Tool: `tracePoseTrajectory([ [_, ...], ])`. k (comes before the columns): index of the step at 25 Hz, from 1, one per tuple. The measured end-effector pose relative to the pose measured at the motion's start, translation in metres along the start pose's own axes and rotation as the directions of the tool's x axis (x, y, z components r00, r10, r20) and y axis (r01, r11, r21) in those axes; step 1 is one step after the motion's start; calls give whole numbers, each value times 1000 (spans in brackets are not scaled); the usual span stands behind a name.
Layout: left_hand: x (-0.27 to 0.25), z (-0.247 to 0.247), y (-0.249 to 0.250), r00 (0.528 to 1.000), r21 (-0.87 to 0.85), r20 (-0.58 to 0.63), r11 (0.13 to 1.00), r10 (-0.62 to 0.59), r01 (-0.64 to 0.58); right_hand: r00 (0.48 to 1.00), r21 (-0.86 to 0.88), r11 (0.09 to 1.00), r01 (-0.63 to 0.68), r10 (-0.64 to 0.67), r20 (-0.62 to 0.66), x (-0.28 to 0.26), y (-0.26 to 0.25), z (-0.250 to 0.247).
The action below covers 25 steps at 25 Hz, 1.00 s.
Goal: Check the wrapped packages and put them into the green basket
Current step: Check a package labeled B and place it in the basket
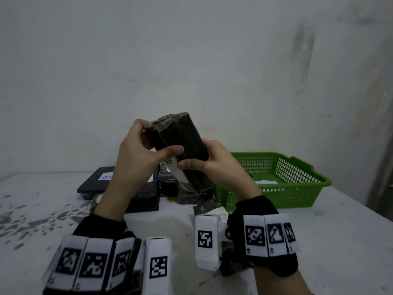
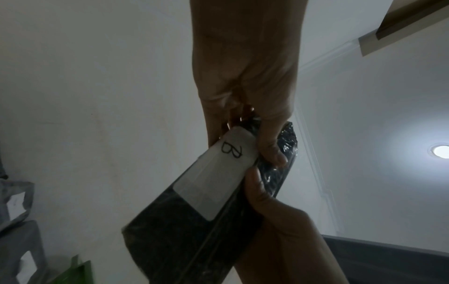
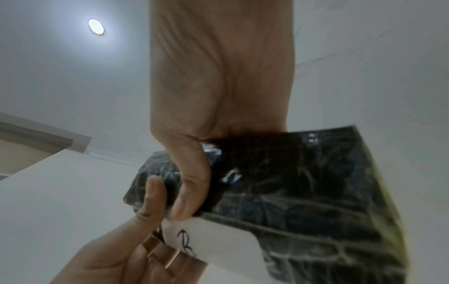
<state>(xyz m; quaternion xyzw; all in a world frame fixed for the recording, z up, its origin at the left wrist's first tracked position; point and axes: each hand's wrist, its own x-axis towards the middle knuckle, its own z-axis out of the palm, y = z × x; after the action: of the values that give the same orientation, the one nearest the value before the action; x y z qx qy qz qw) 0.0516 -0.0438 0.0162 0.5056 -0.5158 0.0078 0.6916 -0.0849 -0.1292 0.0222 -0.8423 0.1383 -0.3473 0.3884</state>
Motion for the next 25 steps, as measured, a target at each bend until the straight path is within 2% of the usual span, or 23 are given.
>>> tracePoseTrajectory([
  [3,-3,2,7,995,130,-66,990,72,-63,997,-15,999,43,-44,-60,-1,-3,0],
  [6,-3,3,10,997,128,-55,990,61,-53,997,-33,998,48,-49,-57,0,-2,-2],
  [8,-3,5,8,999,35,-53,999,-10,12,996,-73,996,47,-52,-75,1,0,-1],
  [10,-2,5,5,989,-135,-98,986,-111,97,991,-122,992,43,-57,-118,1,3,-2],
  [13,4,-2,0,953,-392,-193,908,-234,144,986,-185,980,-74,44,-159,0,8,-12],
  [14,5,-3,-1,943,-437,-206,887,-261,150,980,-133,981,-138,115,-163,-1,11,-16],
  [16,5,-3,0,935,-489,-179,852,-306,185,966,115,971,-208,222,-130,-1,13,-20],
  [19,3,2,1,946,-466,-85,852,-311,238,967,456,876,-159,231,-106,-1,11,-21],
  [21,3,1,1,951,-418,-62,873,-303,251,969,497,859,-122,211,-128,-2,9,-25],
  [25,6,-2,-3,937,-370,-63,880,-342,297,961,443,889,-112,211,-181,-4,7,-30],
])
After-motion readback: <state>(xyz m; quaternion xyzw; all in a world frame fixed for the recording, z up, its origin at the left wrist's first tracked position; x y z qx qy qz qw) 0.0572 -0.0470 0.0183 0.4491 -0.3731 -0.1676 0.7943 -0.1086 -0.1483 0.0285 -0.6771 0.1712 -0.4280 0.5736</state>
